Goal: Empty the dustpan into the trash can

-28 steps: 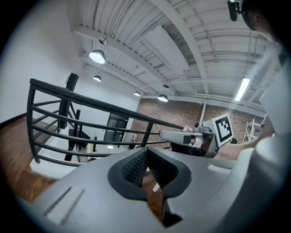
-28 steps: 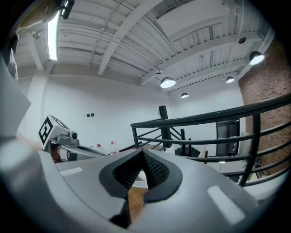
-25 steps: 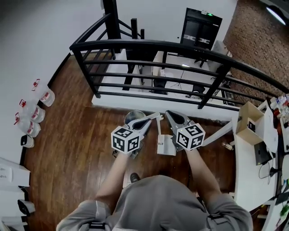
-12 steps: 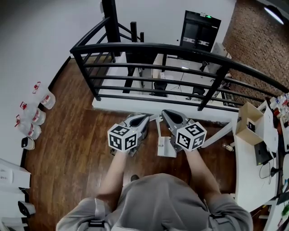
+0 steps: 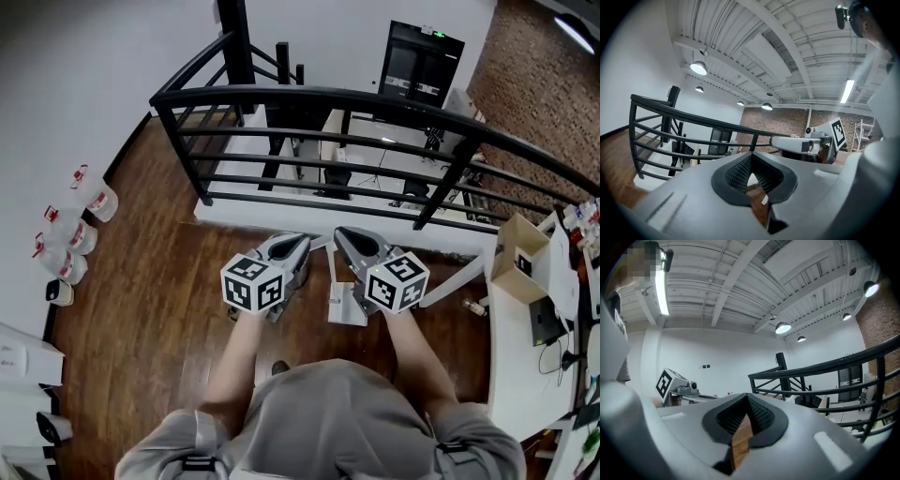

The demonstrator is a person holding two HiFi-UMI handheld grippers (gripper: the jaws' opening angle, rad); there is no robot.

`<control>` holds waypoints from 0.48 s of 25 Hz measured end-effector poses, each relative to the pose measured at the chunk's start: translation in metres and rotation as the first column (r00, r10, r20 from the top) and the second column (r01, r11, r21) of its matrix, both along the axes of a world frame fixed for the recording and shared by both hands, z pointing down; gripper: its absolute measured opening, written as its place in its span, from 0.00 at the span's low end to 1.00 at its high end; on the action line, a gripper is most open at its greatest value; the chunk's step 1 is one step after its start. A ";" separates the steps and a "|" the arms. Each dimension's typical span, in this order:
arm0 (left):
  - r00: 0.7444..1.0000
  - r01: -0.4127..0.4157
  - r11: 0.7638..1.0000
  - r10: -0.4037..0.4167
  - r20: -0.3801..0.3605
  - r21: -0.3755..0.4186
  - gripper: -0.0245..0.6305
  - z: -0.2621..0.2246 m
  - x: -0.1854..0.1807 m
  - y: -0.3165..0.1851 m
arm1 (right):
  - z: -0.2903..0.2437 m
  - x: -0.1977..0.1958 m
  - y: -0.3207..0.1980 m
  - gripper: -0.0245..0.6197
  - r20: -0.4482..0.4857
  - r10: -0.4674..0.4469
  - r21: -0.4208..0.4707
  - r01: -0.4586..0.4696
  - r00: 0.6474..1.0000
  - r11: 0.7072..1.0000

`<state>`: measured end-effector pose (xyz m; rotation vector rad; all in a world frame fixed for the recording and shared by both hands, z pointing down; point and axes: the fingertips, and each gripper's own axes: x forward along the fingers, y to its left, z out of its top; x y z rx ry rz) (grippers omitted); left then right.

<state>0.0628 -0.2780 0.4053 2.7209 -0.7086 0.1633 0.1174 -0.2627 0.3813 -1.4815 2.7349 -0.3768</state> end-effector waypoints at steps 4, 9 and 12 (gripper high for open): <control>1.000 -0.002 1.000 0.002 0.000 0.001 0.04 -0.002 -0.002 0.003 | -0.001 0.000 0.002 0.04 0.006 0.002 -0.003 -0.002 1.000 1.000; 1.000 -0.004 1.000 0.004 0.004 0.002 0.04 -0.003 0.001 0.007 | -0.001 0.000 0.006 0.04 0.000 -0.008 0.000 0.008 1.000 1.000; 1.000 -0.005 1.000 0.005 0.009 0.002 0.04 -0.002 0.003 0.010 | 0.000 -0.001 0.009 0.04 0.000 -0.014 0.000 0.014 1.000 1.000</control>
